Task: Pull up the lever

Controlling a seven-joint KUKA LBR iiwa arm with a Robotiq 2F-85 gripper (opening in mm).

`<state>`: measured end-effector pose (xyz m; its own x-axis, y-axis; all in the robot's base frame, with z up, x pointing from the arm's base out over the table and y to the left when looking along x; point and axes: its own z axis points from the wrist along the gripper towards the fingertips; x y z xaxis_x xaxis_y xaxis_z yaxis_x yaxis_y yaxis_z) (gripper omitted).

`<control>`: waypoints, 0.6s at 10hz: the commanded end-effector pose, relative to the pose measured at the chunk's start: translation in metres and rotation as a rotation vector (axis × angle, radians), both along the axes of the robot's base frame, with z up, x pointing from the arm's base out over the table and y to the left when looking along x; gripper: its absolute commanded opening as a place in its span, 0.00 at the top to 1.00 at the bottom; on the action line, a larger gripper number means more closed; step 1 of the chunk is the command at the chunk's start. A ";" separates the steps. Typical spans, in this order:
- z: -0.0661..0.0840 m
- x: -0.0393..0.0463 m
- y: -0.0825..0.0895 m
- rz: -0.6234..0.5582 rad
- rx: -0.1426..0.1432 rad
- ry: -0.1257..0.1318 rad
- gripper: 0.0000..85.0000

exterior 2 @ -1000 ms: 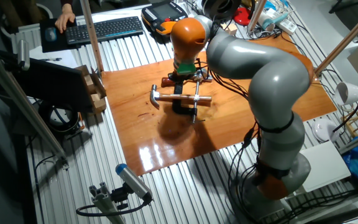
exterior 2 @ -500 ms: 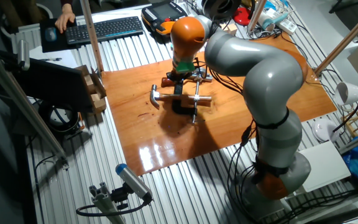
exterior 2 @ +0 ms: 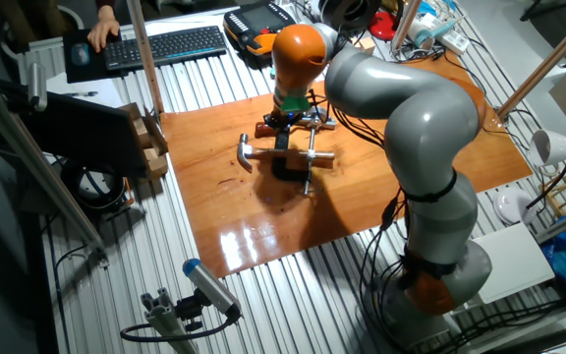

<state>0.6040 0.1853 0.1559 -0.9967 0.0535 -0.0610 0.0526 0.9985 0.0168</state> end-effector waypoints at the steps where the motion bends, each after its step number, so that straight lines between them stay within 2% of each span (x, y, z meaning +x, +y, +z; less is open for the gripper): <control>1: 0.000 -0.0001 0.000 -0.002 -0.019 -0.021 1.00; 2: 0.000 -0.0001 0.000 -0.005 -0.034 -0.043 1.00; 3: 0.000 -0.0001 0.000 0.003 -0.035 -0.054 1.00; 5: 0.000 -0.0001 0.000 0.013 -0.002 -0.055 1.00; 6: 0.000 -0.0001 0.000 -0.016 -0.001 -0.055 1.00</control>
